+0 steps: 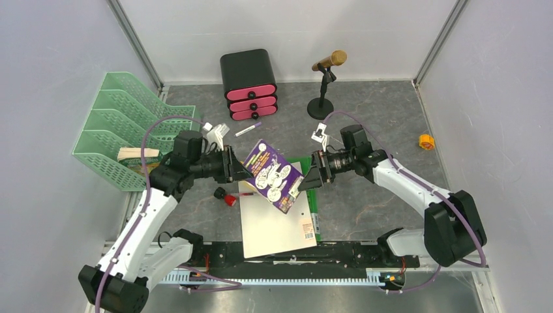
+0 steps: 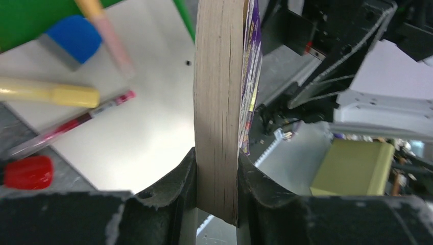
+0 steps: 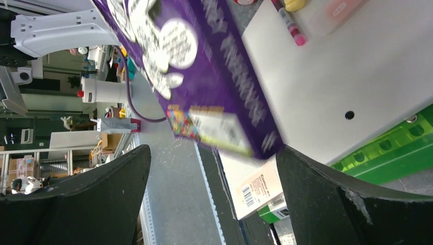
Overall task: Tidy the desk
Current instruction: Place the book in the storage box.
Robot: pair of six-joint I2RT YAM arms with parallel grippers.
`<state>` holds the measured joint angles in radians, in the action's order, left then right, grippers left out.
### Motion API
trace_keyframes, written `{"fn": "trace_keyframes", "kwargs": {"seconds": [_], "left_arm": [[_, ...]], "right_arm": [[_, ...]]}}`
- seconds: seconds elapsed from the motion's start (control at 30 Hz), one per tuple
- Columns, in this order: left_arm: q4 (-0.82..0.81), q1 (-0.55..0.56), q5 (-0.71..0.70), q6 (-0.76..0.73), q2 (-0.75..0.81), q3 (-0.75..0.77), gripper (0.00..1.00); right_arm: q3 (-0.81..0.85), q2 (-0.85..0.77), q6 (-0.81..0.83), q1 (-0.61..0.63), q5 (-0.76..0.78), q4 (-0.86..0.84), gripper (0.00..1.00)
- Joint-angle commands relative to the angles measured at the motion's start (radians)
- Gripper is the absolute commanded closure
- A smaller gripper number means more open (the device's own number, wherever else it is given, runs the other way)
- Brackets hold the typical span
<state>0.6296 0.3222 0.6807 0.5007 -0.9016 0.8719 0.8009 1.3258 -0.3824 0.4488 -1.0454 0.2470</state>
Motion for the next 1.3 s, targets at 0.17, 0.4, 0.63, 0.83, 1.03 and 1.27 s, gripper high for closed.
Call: {"fn": "trace_keyframes", "kwargs": {"seconds": [0.17,0.4,0.63,0.83,1.03,1.27], "left_arm": [[0.119,-0.007,-0.599,0.104,0.148,0.125,0.98],[0.262,-0.007,-0.873,0.195,0.165,0.275,0.98],[0.425,-0.006,-1.065,0.289,0.134,0.488,0.98],[0.401,-0.006,-1.09,0.277,0.168,0.494,0.98],[0.432,-0.006,-1.156,0.269,0.179,0.504,0.98],[0.561,-0.006,-1.276,0.288,0.132,0.57,0.98]], "right_arm": [[0.043,0.019,0.08,-0.005,0.042,0.092,0.02],[0.035,0.044,0.073,-0.006,0.042,0.092,0.02],[0.036,0.056,0.071,-0.006,0.043,0.093,0.02],[0.03,0.058,0.073,-0.005,0.039,0.093,0.02],[0.027,0.063,0.07,-0.006,0.036,0.087,0.02],[0.022,0.075,0.068,-0.006,0.035,0.082,0.02]]}}
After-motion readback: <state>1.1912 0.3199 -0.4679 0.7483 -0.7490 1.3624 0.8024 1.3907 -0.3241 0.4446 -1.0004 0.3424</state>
